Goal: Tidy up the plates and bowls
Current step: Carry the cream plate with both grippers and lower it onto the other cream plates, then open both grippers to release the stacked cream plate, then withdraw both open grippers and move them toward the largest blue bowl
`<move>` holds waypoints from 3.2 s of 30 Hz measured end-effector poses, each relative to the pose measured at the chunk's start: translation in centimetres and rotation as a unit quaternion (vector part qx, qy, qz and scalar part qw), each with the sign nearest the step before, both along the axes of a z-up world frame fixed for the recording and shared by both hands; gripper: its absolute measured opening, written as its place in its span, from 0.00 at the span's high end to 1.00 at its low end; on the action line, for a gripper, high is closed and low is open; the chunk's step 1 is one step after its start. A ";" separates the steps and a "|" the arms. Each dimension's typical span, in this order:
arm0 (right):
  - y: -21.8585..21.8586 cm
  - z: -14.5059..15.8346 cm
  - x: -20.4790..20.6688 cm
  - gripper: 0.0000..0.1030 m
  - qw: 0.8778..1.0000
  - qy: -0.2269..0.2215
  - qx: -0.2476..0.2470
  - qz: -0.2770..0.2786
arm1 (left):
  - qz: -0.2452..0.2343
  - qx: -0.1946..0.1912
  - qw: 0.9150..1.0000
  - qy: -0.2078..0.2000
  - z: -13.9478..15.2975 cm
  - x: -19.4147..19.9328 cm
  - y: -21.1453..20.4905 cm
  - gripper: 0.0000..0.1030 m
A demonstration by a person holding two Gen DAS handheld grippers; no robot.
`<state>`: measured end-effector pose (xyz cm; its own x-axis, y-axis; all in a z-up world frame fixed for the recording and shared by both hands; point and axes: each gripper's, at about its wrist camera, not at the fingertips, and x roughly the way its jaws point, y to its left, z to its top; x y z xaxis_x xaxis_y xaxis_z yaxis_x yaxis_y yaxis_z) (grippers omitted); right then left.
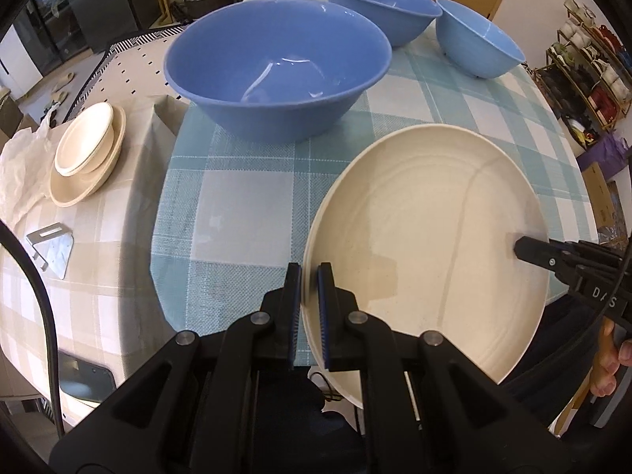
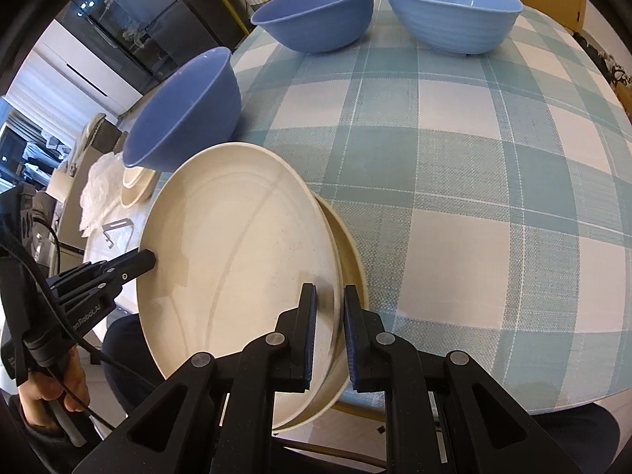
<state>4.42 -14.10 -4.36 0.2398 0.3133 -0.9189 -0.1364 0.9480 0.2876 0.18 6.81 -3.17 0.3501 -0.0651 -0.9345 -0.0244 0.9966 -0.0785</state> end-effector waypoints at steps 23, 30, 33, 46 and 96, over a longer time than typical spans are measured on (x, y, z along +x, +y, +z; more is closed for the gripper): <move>-2.2 0.4 0.1 0.62 0.998 -0.003 -0.057 -0.007 | 0.013 0.008 1.000 0.001 0.0 0.9 -0.2 0.50; -3.8 -0.5 -0.3 0.27 1.000 0.013 -0.014 -0.022 | 0.017 0.004 1.000 0.018 -1.3 0.5 0.5 0.28; -3.9 -1.0 -0.4 0.27 0.999 0.020 -0.009 -0.025 | 0.011 -0.004 1.000 0.021 -2.0 0.3 0.2 0.28; -2.8 -2.0 -1.1 0.47 0.998 0.046 0.035 -0.025 | -0.013 -0.030 0.999 0.027 -3.0 0.4 -1.8 0.54; -13.6 -2.1 3.1 0.58 0.994 0.010 0.017 -0.105 | -0.058 -0.027 0.998 0.013 -2.9 7.6 -11.7 0.27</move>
<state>7.50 -27.70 -6.43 0.2859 0.2894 -0.9135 0.0699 0.9445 0.3210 7.77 -4.92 -6.07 0.3136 -0.1534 -0.9371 0.0881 0.9873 -0.1321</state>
